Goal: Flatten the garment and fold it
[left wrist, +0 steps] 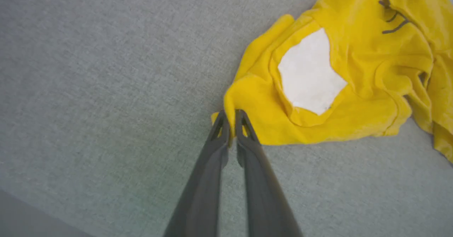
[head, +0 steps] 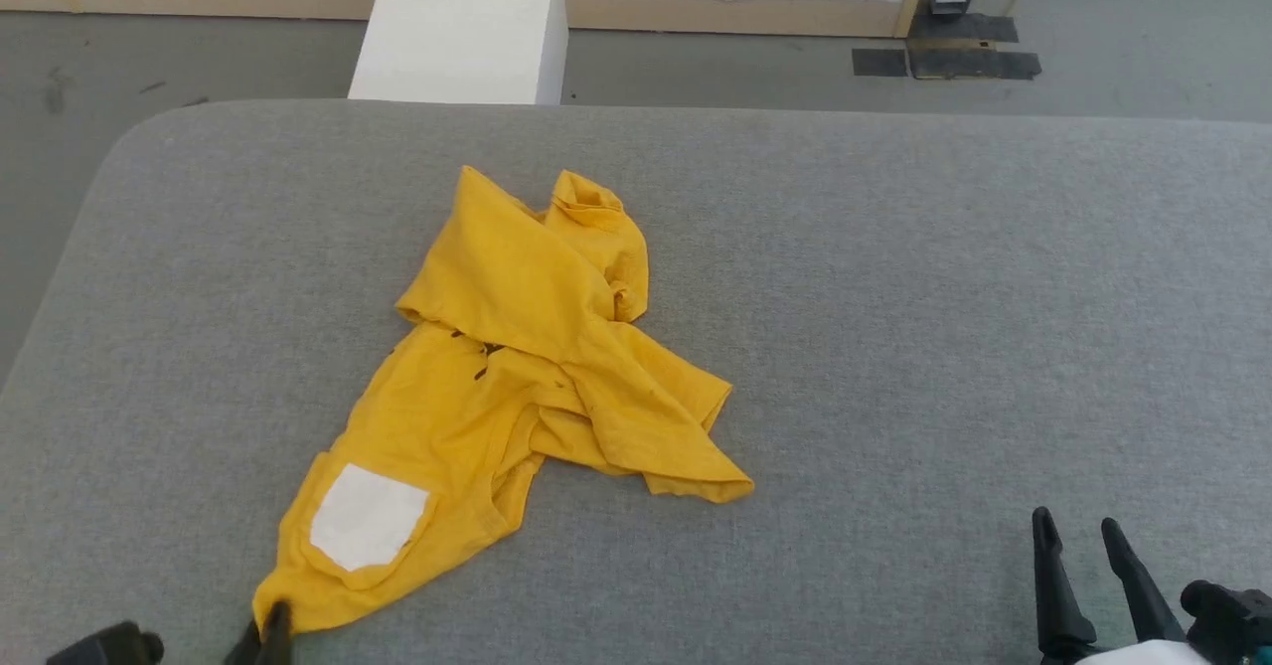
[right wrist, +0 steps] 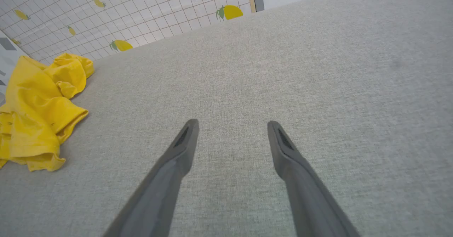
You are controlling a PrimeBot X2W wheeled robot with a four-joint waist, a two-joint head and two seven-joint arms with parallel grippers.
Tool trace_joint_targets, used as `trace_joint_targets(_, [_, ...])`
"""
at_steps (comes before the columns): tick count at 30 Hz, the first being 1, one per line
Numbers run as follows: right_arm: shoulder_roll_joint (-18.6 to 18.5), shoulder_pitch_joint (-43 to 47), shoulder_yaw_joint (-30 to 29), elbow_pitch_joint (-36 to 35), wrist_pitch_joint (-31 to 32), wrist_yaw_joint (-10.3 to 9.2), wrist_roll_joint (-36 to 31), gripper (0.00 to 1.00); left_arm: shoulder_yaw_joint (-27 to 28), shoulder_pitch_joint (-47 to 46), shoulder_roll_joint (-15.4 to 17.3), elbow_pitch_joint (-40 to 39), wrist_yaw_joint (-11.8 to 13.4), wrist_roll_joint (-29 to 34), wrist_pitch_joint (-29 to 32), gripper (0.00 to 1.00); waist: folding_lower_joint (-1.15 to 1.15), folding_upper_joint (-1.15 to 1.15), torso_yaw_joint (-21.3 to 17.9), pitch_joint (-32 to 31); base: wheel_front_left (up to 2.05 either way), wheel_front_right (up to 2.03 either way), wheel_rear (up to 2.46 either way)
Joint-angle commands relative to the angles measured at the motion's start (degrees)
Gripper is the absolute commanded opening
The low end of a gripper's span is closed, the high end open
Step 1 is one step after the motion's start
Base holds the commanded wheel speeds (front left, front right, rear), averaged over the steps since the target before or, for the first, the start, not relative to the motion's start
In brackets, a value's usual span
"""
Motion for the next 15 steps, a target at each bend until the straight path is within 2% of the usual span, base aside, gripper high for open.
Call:
trace_joint_targets(1, [0.0, -0.4, 0.3, -0.1, 0.3, -0.08, -0.4, 1.00, 0.3, -1.4, -0.7, -1.1, -0.4, 0.4, -1.2, 1.00, 0.00, 0.00, 0.6, -0.5, 0.00, 0.00, 0.00])
trace_joint_targets(6, [0.0, -1.6, 2.3, -1.7, 1.5, -0.08, -2.2, 1.00, 1.3, -4.5, -2.1, -5.1, -2.6, 5.6, -7.1, 1.00, 0.00, 0.00, 1.5, -1.0, 0.00, 0.00, 0.00])
trace_joint_targets(8, [0.0, -3.0, 4.4, -3.2, 3.0, -0.08, -4.0, 1.00, 2.5, -5.1, -3.8, -5.9, -2.8, 8.0, -8.1, 1.00, 0.00, 0.00, 1.7, -1.1, 0.00, 0.00, 0.00])
trace_joint_targets(12, [0.0, -7.5, 10.8, -6.3, 8.9, -0.08, -7.1, 1.00, 4.7, -5.5, -7.9, -6.5, -4.6, 14.0, -8.7, 1.00, 0.00, 0.00, 2.0, -1.2, 0.00, 0.00, 0.00])
trace_joint_targets(15, [0.0, -12.0, 16.5, -6.4, 17.0, -0.08, -9.3, 1.00, 5.5, -4.7, -11.0, -5.4, -6.3, 17.2, -8.7, 1.00, 0.00, 0.00, 2.6, -1.2, 0.00, 0.00, 0.00])
